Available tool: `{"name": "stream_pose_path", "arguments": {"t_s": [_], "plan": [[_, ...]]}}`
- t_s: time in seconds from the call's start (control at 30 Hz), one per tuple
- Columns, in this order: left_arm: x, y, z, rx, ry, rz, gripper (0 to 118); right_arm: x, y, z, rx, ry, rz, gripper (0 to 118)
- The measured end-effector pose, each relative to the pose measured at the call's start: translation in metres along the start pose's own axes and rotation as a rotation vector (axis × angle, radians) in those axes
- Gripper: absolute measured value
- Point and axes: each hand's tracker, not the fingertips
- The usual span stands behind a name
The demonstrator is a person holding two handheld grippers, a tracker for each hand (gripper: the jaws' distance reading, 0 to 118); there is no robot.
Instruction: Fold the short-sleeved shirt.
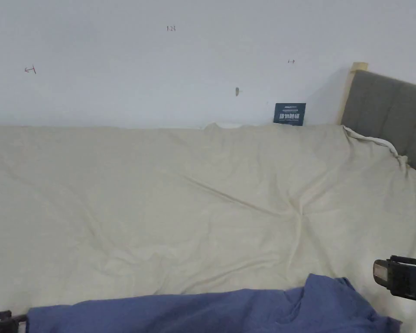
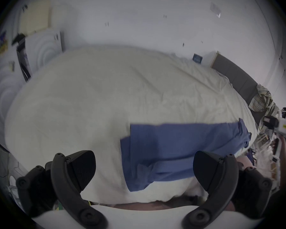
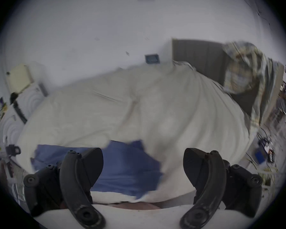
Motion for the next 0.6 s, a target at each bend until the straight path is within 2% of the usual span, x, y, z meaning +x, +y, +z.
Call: {"name": "stream_pose_path", "arguments": {"t_s": [0.03, 0.07, 0.1, 0.13, 0.17, 0.2, 0.23, 0.27, 0.33, 0.4, 0.5, 0.6], "plan": [[0.005, 0.003, 0.009, 0.048, 0.013, -0.002, 115, -0.017, -0.002, 0.01, 0.037, 0.05, 0.019, 99], [0.013, 0.004, 0.016, 0.095, -0.009, 0.001, 105, -0.032, -0.007, 0.018, 0.098, 0.094, 0.03, 91], [0.021, 0.004, 0.025, 0.168, -0.031, 0.001, 86, -0.05, -0.014, 0.025, 0.173, 0.148, 0.039, 68], [0.026, 0.001, 0.032, 0.236, -0.055, 0.003, 44, -0.065, -0.017, 0.027, 0.219, 0.179, 0.061, 10], [0.032, 0.0, 0.037, 0.307, -0.084, 0.003, 5, -0.081, -0.022, 0.029, 0.257, 0.198, 0.078, 0], [0.039, -0.004, 0.039, 0.362, -0.071, 0.01, 0, -0.095, -0.027, 0.028, 0.292, 0.164, 0.094, 0], [0.047, -0.007, 0.04, 0.41, -0.036, 0.005, 0, -0.105, -0.028, 0.031, 0.337, 0.17, 0.097, 0], [0.052, -0.011, 0.043, 0.481, 0.004, -0.001, 0, -0.105, -0.028, 0.022, 0.352, 0.213, 0.09, 0], [0.055, -0.018, 0.05, 0.52, -0.057, -0.02, 0, -0.116, -0.028, 0.02, 0.388, 0.267, 0.077, 0], [0.06, -0.023, 0.053, 0.503, -0.052, -0.034, 0, -0.131, -0.035, 0.025, 0.416, 0.265, 0.094, 0], [0.063, -0.027, 0.058, 0.524, 0.005, -0.138, 0, -0.141, -0.032, 0.025, 0.468, 0.281, 0.144, 0], [0.043, -0.009, 0.051, 0.414, -0.01, -0.108, 0, -0.155, -0.03, 0.029, 0.475, 0.288, 0.19, 0]]}}
